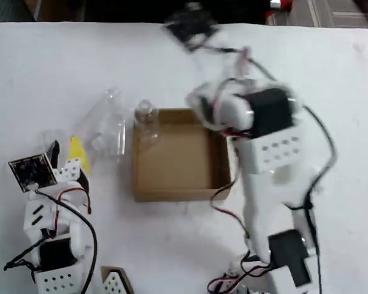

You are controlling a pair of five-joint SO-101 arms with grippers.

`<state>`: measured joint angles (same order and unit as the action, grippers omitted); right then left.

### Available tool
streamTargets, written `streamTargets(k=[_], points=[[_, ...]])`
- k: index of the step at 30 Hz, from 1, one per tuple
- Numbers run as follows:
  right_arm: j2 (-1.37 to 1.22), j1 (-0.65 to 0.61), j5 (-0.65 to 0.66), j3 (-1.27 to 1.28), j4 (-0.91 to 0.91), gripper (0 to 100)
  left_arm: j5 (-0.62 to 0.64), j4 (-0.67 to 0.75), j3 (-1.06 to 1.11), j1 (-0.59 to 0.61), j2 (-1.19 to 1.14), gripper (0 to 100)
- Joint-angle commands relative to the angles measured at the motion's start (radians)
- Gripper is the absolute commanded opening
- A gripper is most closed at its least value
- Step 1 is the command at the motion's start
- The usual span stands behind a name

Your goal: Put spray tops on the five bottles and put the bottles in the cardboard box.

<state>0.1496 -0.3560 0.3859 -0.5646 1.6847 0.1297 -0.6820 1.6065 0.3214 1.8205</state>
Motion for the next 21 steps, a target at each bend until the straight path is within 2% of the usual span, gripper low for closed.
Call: streamTargets(k=[1, 3, 6, 10, 15, 21], points=[[0.082, 0.197, -0.063, 0.031, 0.035, 8.0, -0.003, 0.026, -0.02, -0.001, 0.008, 13], [0.101, 0.265, -0.057, 0.094, 0.035, 1.3, -0.003, 0.025, -0.02, -0.001, 0.008, 13], [0.131, 0.349, -0.055, 0.242, 0.035, 4.1, -0.009, 0.029, -0.02, -0.001, 0.008, 13], [0.18, 0.498, -0.04, 0.479, -0.028, 1.6, -0.011, 0.031, -0.02, -0.004, 0.008, 13], [0.297, 0.68, 0.163, 0.755, -0.216, 1.6, -0.011, 0.031, -0.018, -0.005, 0.008, 13], [0.512, 0.845, 0.304, 1.091, -0.464, 1.6, -0.011, 0.031, -0.018, -0.005, 0.008, 13]])
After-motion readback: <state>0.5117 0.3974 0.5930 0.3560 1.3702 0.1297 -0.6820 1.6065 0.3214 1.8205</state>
